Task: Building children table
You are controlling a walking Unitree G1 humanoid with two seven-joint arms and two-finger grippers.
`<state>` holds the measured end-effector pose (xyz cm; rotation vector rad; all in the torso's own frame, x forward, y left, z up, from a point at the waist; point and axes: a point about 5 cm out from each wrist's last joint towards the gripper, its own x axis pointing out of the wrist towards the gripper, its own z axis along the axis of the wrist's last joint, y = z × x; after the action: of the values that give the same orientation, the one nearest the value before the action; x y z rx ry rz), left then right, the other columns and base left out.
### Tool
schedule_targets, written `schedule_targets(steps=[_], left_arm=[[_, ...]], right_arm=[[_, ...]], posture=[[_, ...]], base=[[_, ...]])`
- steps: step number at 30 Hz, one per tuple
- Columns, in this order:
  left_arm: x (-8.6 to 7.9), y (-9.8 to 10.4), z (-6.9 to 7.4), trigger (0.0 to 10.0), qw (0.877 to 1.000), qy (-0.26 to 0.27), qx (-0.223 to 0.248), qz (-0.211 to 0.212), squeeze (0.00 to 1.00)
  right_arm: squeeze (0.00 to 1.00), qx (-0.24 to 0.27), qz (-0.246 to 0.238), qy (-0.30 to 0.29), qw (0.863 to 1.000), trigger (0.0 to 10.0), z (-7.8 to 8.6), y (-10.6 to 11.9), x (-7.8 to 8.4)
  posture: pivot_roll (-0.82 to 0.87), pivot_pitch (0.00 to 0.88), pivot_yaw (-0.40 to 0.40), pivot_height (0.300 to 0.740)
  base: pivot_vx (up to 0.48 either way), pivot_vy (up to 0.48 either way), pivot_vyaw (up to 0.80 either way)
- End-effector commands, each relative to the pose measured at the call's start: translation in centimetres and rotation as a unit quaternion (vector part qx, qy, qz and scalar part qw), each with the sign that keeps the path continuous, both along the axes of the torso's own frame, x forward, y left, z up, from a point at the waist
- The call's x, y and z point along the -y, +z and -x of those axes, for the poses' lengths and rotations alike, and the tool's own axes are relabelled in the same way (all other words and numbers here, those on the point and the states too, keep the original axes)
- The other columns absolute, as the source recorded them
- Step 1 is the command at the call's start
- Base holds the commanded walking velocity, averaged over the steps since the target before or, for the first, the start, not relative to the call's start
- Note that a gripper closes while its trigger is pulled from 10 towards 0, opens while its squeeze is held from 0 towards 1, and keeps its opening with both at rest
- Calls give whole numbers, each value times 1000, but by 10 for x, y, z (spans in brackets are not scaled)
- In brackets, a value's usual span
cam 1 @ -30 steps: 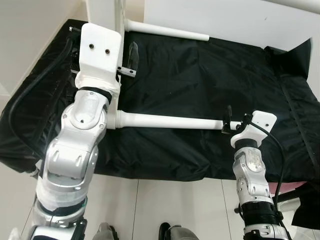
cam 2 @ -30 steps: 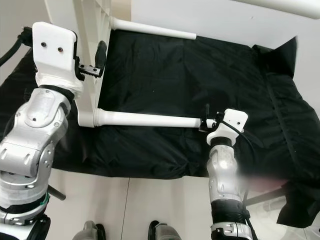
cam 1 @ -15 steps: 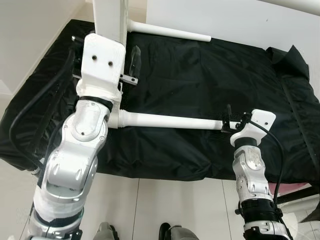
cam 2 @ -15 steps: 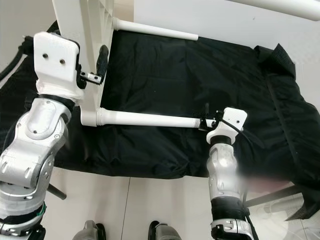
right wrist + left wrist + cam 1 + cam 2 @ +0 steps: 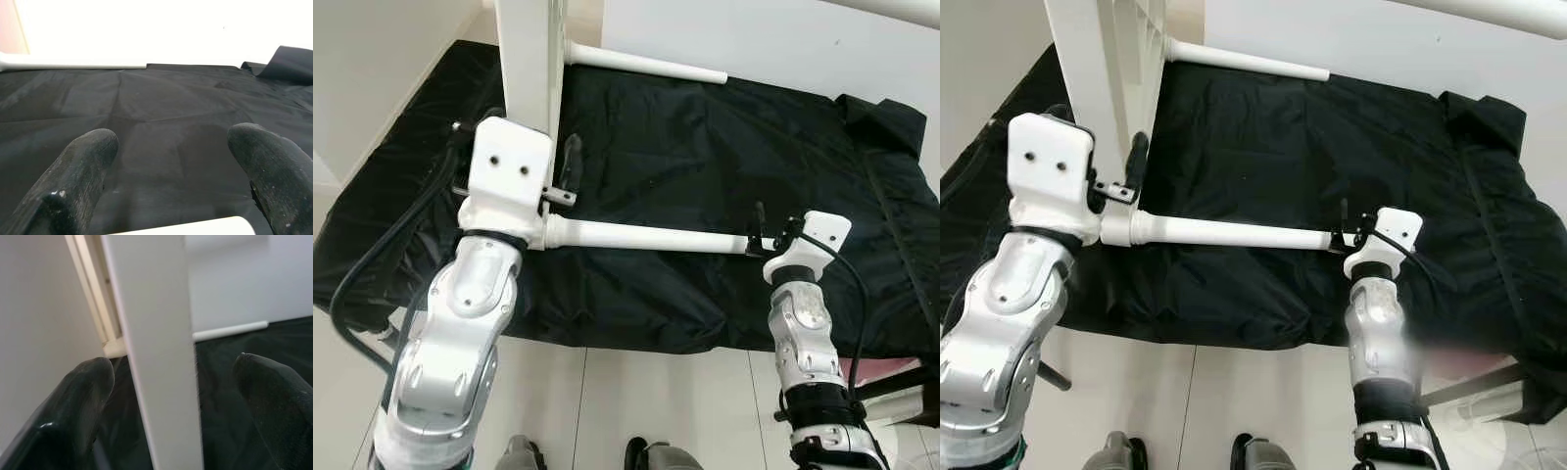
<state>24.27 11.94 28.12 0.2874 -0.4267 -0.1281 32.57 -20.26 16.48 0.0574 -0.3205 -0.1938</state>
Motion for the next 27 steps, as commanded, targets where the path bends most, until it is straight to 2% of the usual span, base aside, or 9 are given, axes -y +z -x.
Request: schedule_targets(steps=[1, 3, 5, 7, 10, 12, 15, 24, 27], left_arm=[[-6, -1, 6, 10000, 998, 55, 14, 28, 0], [-7, -4, 7, 10000, 998, 59, 8, 35, 0], [-18, -6, 13, 10000, 993, 93, 18, 70, 0], [-22, -8, 14, 10000, 992, 98, 19, 75, 0], [-20, -12, 17, 10000, 995, 83, 14, 55, 0], [-8, -20, 20, 10000, 1000, 4, 1, 27, 0], [0, -29, 21, 10000, 999, -45, -11, -11, 0], [10, -53, 15, 10000, 993, -92, -50, -50, 0], [19, -70, 10, 10000, 989, -109, -70, -66, 0]], right_arm=[[0, -5, -5, -1, 1000, 10000, 0, -5, 2], [0, -5, -4, 0, 1000, 10000, 0, -5, 2], [0, -6, -3, 2, 1000, 10000, 0, -5, 1], [0, -6, -3, 3, 1000, 10000, 0, -5, 1], [0, -7, -3, 4, 1000, 10000, 0, -5, 2], [0, -8, -2, 8, 1000, 10000, -3, -6, 0], [0, -8, 0, 12, 1000, 10000, -4, -6, -2], [0, -6, 7, 13, 1000, 10000, -6, -4, -1], [0, -3, 13, 2, 1000, 10000, -4, -4, 6]], posture=[[82, 157, -112, 740], [82, 157, -112, 740], [90, 160, -115, 740], [90, 160, -115, 740], [96, 162, -120, 740], [102, 160, -122, 740], [104, 159, -123, 740], [82, 147, -120, 740], [71, 142, -116, 740]], base=[[0, 0, 0], [0, 0, 0], [0, 0, 0], [0, 0, 0], [0, 0, 0], [0, 0, 0], [0, 0, 0], [0, 0, 0], [0, 0, 0]])
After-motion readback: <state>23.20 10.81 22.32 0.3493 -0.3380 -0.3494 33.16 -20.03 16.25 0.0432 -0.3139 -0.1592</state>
